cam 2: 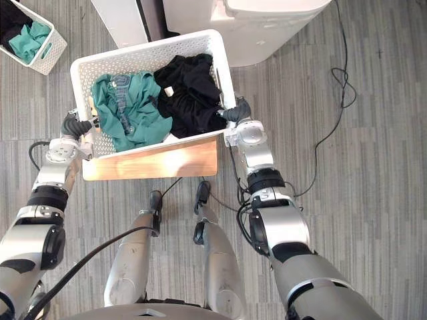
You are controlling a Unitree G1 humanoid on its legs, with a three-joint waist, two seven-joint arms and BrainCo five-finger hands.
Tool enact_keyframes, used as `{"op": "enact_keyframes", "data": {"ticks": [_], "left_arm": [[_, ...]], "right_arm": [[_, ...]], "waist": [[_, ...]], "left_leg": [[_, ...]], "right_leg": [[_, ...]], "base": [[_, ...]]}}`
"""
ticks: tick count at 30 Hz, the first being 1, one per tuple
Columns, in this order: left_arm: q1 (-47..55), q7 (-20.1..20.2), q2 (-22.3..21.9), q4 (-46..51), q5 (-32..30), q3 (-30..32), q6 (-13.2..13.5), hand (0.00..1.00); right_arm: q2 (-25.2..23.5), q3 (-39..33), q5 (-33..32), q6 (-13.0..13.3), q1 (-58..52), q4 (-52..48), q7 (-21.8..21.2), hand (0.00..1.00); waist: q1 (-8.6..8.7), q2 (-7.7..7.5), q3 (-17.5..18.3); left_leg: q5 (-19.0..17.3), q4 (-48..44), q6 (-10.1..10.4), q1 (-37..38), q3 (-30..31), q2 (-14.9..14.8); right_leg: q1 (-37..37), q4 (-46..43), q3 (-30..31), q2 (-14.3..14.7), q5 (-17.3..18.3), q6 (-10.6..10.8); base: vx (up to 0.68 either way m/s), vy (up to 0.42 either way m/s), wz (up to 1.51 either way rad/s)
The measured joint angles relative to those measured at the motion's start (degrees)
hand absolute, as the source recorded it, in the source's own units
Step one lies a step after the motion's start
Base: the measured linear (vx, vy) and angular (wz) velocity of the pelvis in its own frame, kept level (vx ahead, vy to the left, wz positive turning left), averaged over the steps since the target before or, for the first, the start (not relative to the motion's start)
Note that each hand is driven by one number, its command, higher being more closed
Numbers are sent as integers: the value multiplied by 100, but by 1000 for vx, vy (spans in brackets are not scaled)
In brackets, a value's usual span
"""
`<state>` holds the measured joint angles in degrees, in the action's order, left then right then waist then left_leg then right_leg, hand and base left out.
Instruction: Pick up the laundry basket with both hands and put the clothes into the washing machine.
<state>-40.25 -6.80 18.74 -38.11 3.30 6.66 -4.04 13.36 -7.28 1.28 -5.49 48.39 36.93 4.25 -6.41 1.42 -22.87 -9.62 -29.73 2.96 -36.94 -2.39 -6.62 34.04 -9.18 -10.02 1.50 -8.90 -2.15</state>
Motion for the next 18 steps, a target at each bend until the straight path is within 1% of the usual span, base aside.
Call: {"op": "enact_keyframes", "data": {"ticks": [2, 3, 6, 8, 10, 12, 13, 15, 16, 17, 18], "left_arm": [[264, -159, -163, 469, 43, 23, -2, 100], [447, -185, -329, 899, 184, 47, -1, 100], [1052, -432, -805, 1710, 541, 40, 11, 100], [1386, -539, -986, 2044, 931, -38, 27, 100], [2160, -670, -1176, 2906, 1305, -307, 67, 100], [2768, -669, -1208, 3517, 1408, -623, 155, 100], [3132, -667, -1181, 3838, 1407, -822, 170, 100], [3526, -658, -1173, 4037, 1407, -939, 173, 100], [3853, -599, -1193, 4101, 1407, -964, 173, 100], [3967, -550, -1201, 4113, 1407, -964, 173, 100], [4206, -485, -1205, 4141, 1396, -963, 172, 100]], "right_arm": [[-170, -228, -144, 9, -345, -566, 188, 100], [-223, -310, -169, 11, -619, -1041, 301, 100], [-441, -396, -192, 56, -1331, -2116, 651, 100], [-496, -365, -191, 92, -1730, -2482, 725, 100], [-557, -257, -148, 137, -2568, -3065, 788, 100], [-569, -219, -96, 139, -3236, -3327, 760, 100], [-580, -189, -95, 139, -3646, -3464, 724, 100], [-618, -177, -95, 140, -4088, -3634, 608, 100], [-617, -148, -96, 152, -4435, -3755, 433, 100], [-614, -142, -96, 152, -4561, -3798, 377, 100], [-616, -130, -96, 164, -4789, -3828, 216, 100]], "waist": [[1, 0, 0], [-7, 0, 0], [-3, 0, 0], [-3, 0, 1], [10, 2, 10], [19, 8, 50], [30, 4, 158], [24, 5, 365], [76, 46, 496], [97, 60, 572], [168, 88, 763]], "left_leg": [[-1, -5, -1, 20, -12, 0], [-2, -15, -2, 59, -39, 0], [-70, 0, -27, 386, -101, -17], [-153, -32, -24, 566, -139, -59], [-286, -74, -63, 870, -217, -107], [-408, -101, -37, 1111, -243, -143], [-474, -111, -8, 1228, -280, -169], [-514, -106, 24, 1379, -404, -215], [-594, -104, 21, 1637, -508, -272], [-636, -111, 31, 1725, -548, -305], [-733, -138, 54, 1878, -611, -384]], "right_leg": [[-17, 0, 13, 1, 1, 0], [-45, 2, 30, 1, 1, 0], [-358, 21, 89, 17, 44, 31], [-527, 2, 133, 55, 98, 53], [-800, -60, 166, 86, 237, 96], [-986, -161, 179, 109, 371, 127], [-1048, -239, 206, 125, 475, 94], [-1107, -308, 325, 174, 502, 108], [-1271, -374, 426, 231, 592, 104], [-1325, -392, 466, 263, 624, 106], [-1430, -394, 554, 345, 664, 104]], "base": [[48, 21, -3], [50, 20, -4], [44, 18, -7], [18, 11, -12], [29, 17, -13], [58, 18, -8], [68, 18, -12], [78, 14, -31], [119, 22, -41], [138, 28, -46], [106, 29, -39]]}}
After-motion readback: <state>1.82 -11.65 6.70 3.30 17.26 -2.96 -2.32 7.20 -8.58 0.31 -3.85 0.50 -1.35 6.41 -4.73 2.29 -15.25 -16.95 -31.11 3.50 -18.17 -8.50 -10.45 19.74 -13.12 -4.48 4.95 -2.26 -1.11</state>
